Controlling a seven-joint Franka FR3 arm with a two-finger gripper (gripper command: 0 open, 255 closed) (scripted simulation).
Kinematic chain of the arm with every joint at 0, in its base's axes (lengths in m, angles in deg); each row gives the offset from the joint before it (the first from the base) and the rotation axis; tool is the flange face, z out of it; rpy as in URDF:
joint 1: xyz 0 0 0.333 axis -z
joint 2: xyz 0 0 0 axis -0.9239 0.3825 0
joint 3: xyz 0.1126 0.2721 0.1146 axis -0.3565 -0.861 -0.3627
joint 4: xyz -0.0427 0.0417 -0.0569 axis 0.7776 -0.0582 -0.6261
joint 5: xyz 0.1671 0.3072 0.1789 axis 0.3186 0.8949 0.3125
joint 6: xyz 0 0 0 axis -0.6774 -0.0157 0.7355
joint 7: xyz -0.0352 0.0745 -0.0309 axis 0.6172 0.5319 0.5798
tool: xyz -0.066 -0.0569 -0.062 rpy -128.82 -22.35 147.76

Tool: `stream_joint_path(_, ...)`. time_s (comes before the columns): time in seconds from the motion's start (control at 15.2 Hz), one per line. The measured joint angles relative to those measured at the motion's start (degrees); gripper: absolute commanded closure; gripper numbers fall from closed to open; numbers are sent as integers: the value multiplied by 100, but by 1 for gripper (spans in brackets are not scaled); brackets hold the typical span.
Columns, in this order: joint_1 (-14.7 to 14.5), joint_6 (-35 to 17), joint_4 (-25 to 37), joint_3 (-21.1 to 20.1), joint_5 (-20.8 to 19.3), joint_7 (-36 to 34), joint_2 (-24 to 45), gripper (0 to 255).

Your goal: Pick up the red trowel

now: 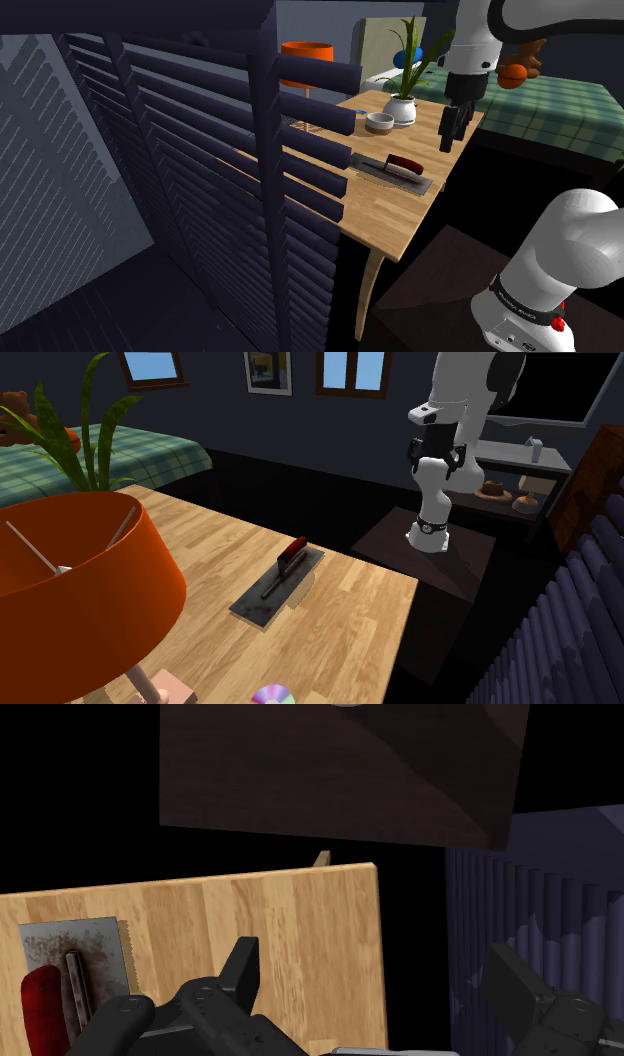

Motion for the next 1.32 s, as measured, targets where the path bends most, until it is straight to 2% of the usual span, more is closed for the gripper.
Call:
stream_joint_path(0.26, 72, -277, -45, 185, -167, 209, 229, 0)
stream_joint_path(0.73, 259, -1324, -108, 694, -556, 773, 1168, 0)
stream_joint_path(1.12, 387, -2246, 146, 1140, -742, 1269, 2285, 0)
stream_joint_path(1.32, 436, -2560, 485, 1340, -748, 1535, 2904, 0)
